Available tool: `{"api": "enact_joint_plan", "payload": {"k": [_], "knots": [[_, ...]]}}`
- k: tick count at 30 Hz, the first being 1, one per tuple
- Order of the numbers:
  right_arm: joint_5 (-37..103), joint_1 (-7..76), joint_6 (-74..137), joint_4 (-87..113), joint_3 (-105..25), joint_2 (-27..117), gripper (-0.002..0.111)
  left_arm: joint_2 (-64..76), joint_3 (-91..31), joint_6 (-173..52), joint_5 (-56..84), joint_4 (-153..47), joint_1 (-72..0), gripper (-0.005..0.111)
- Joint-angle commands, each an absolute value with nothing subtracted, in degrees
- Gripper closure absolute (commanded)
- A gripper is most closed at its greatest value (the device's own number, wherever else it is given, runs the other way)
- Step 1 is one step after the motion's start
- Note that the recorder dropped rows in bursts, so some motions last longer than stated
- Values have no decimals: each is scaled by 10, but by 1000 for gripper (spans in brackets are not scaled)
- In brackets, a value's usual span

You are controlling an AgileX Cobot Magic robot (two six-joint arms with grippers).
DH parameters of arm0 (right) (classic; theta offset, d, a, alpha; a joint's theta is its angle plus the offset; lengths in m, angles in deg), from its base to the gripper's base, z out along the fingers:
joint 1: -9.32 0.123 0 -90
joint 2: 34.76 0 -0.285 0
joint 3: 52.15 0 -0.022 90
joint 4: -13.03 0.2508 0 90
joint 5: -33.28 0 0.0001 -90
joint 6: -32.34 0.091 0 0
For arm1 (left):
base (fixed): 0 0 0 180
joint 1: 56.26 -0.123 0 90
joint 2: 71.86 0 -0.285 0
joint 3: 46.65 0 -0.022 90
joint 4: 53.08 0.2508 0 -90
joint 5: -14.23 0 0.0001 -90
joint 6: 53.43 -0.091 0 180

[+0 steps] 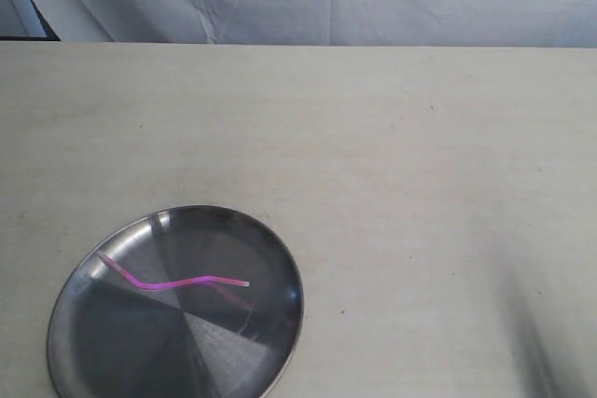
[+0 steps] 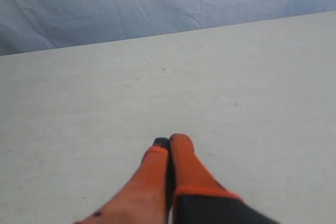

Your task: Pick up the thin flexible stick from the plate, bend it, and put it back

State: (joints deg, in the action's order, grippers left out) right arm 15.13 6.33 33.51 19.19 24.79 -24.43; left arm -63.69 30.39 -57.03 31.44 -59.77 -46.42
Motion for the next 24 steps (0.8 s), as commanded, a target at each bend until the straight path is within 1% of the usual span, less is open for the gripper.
{"api": "enact_joint_plan", "payload": {"k": [1,24], "knots": [[159,60,333,191,251,-249,108,-641,306,-567,304,-601,-466,107],[159,60,333,191,251,-249,108,-641,306,-567,304,-590,-466,107]]}}
